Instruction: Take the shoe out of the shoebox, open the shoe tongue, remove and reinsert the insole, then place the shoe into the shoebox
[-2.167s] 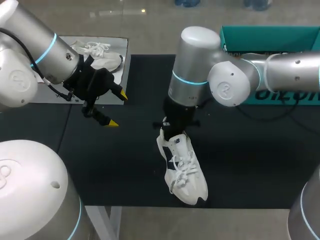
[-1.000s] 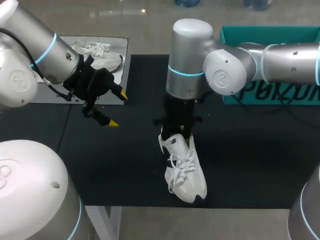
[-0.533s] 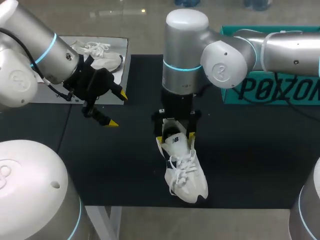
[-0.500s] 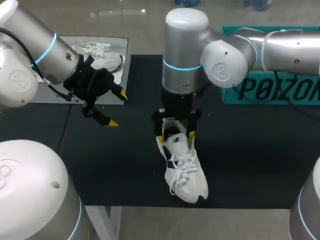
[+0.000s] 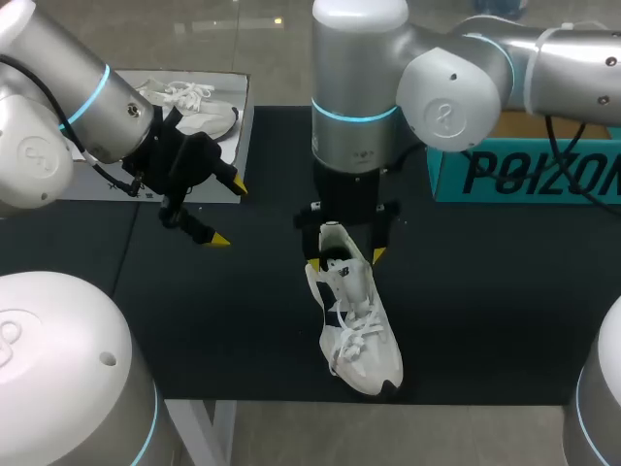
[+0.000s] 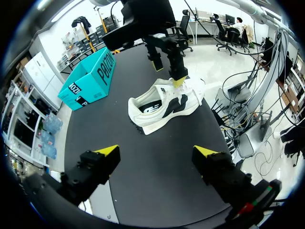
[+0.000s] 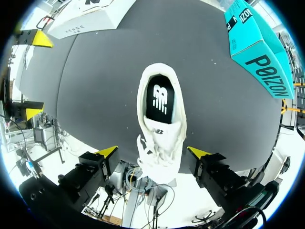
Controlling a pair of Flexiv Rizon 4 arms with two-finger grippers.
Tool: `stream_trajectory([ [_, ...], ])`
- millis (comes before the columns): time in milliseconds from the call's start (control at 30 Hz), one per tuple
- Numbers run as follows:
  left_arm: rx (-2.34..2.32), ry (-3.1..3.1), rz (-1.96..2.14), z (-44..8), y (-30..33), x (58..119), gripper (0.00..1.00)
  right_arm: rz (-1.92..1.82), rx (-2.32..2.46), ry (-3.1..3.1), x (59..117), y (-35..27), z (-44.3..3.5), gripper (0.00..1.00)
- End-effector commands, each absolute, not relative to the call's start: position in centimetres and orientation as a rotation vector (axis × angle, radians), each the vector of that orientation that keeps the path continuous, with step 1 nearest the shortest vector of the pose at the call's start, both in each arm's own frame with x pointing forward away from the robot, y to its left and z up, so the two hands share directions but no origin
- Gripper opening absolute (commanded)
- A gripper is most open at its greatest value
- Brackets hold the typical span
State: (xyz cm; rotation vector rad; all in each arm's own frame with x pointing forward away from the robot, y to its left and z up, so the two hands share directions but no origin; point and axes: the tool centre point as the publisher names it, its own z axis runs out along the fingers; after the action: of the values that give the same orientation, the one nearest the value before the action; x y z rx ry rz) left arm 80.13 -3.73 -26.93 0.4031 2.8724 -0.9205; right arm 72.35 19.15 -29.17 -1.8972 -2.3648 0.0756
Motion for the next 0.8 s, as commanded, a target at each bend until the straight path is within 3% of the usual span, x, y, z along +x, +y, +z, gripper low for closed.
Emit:
stream_trajectory([
  [33,0.404,2.875,-0.917,-26.9,-3.8,80.2,1.0,0.054,-1.864,-2.324,71.6,18.6,-31.3,0.0],
  [367,0.404,2.875,-0.917,-26.9,-3.8,80.2,1.0,0.052,-1.814,-2.256,71.6,18.6,-34.7,0.0],
  [800,0.404,2.875,-0.917,-26.9,-3.8,80.2,1.0,0.026,-1.827,-2.316,71.8,17.8,-32.4,0.0],
])
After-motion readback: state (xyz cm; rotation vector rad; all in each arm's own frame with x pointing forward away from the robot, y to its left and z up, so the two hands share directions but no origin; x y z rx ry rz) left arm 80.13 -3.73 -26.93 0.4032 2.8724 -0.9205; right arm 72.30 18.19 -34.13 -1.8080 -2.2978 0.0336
